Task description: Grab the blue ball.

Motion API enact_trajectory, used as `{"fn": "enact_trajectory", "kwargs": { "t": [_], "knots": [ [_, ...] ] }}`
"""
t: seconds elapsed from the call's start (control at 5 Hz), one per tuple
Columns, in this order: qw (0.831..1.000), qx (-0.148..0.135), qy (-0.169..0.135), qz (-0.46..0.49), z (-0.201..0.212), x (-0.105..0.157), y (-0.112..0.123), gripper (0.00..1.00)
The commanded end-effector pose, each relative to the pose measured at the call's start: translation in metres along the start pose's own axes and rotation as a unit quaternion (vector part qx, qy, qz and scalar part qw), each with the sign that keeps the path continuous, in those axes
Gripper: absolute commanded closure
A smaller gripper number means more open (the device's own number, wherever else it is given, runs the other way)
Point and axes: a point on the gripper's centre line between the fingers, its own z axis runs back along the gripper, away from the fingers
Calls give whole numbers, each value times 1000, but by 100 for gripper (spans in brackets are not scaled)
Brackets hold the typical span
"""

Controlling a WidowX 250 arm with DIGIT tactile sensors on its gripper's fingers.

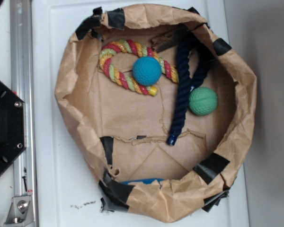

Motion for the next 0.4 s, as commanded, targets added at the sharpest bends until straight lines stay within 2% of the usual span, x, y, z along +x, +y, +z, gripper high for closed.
{"fn": "enact_trajectory", "kwargs": {
  "t": [0.0, 0.2],
  "knots": [
    [1000, 0, 0, 0, 0, 0, 0, 0],
    [997, -67, -36, 8, -42, 47, 41, 0]
  ]
}}
